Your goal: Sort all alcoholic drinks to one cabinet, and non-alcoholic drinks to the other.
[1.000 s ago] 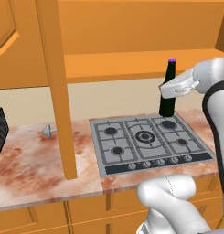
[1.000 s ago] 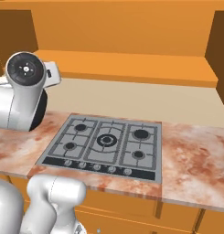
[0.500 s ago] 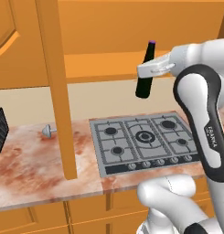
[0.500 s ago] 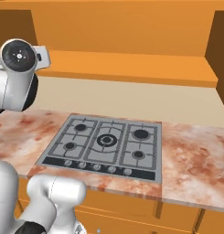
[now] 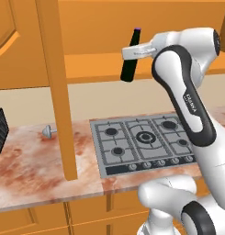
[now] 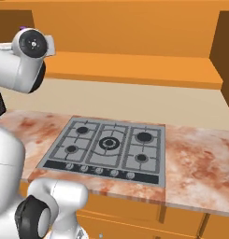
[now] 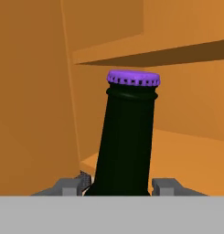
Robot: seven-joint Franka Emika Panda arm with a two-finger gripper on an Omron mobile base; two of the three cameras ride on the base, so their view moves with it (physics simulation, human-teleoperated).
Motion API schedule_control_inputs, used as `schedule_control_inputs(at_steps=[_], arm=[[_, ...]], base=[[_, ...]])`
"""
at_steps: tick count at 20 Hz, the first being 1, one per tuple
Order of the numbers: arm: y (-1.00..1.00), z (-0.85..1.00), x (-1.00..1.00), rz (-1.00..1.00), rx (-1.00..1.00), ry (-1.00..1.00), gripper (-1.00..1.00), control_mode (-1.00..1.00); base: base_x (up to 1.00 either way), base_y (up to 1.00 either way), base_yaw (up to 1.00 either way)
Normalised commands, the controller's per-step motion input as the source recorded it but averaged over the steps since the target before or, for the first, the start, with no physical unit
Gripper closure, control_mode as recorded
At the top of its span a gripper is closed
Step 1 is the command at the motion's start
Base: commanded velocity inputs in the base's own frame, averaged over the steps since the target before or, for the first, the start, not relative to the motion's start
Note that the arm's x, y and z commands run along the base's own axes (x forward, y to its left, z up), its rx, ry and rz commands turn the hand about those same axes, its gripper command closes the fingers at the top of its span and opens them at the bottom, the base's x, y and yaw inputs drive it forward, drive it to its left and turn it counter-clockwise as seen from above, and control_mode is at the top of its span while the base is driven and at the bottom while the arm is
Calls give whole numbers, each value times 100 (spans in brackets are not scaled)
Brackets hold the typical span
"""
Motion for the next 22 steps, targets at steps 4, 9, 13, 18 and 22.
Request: schedule_control_inputs(at_steps=[4, 9, 13, 18, 22], arm=[[9, 0, 69, 1, 0, 0, 100, -100], [7, 0, 61, 0, 0, 0, 100, -100], [14, 0, 56, 0, 0, 0, 100, -100], [20, 0, 48, 0, 0, 0, 100, -100], [18, 0, 37, 0, 0, -1, 100, -100]], base=[[0, 0, 0], [0, 0, 0], [0, 0, 0], [0, 0, 0], [0, 0, 0]])
